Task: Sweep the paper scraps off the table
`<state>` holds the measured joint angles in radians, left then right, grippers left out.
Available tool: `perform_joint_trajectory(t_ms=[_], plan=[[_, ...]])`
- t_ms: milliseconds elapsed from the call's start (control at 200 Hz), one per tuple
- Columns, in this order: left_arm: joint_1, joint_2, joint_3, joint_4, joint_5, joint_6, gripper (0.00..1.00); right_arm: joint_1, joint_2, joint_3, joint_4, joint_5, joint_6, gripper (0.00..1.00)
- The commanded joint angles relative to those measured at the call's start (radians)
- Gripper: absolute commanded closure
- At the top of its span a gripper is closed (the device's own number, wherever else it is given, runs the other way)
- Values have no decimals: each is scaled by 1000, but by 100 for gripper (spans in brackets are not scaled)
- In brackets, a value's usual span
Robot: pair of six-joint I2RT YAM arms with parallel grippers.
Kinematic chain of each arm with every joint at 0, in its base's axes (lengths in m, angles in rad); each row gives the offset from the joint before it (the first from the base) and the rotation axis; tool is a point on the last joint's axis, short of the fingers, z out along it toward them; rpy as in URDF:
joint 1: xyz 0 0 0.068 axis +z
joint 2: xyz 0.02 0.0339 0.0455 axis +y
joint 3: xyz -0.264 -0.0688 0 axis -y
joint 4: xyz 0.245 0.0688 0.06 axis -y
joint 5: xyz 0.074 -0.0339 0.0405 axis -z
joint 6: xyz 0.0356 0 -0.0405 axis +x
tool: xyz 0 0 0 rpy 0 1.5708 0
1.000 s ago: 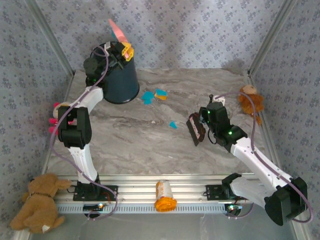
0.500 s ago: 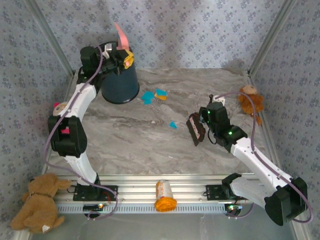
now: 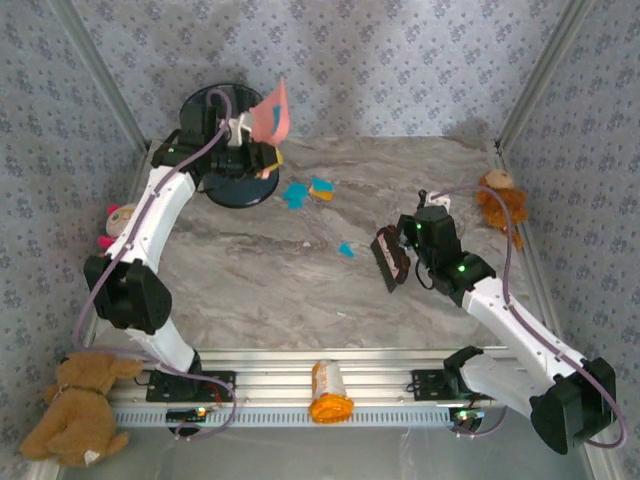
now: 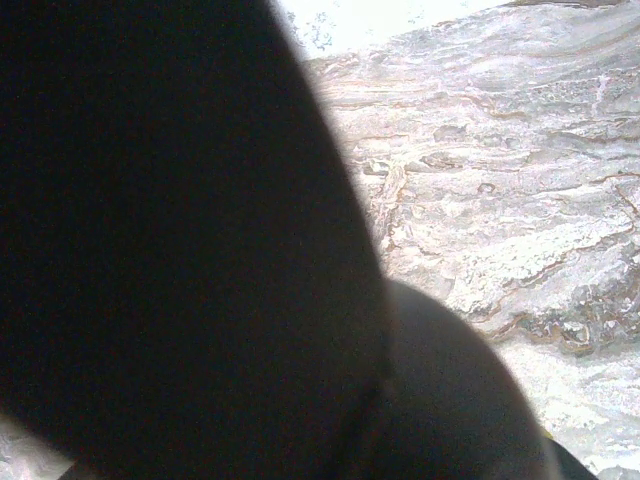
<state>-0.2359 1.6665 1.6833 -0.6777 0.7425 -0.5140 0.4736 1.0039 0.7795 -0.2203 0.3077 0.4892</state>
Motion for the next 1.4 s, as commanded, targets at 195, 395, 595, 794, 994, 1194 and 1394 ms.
perform_joint_trajectory(t_ms=[195,395,595,794,994,1194,1394], plan=[[-141,-113,-180,-250,-291,420,100,-12,-28,-19,41,-47,-25,100],[-218,-89,-293,-291,-426,518,100,-22,-46,-28,52,-105,-68,100],[-267,-31,-347,-317,-543,558,100,-34,-47,-25,99,-245,-124,100],[-324,65,-340,-357,-642,566,100,-25,-17,-14,170,-430,-131,100],[-361,138,-332,-368,-681,566,100,-7,15,5,211,-502,-104,100],[-378,169,-332,-372,-691,570,100,-7,33,-2,299,-565,-42,100],[-385,182,-329,-372,-693,569,100,-6,81,-8,374,-627,17,100]])
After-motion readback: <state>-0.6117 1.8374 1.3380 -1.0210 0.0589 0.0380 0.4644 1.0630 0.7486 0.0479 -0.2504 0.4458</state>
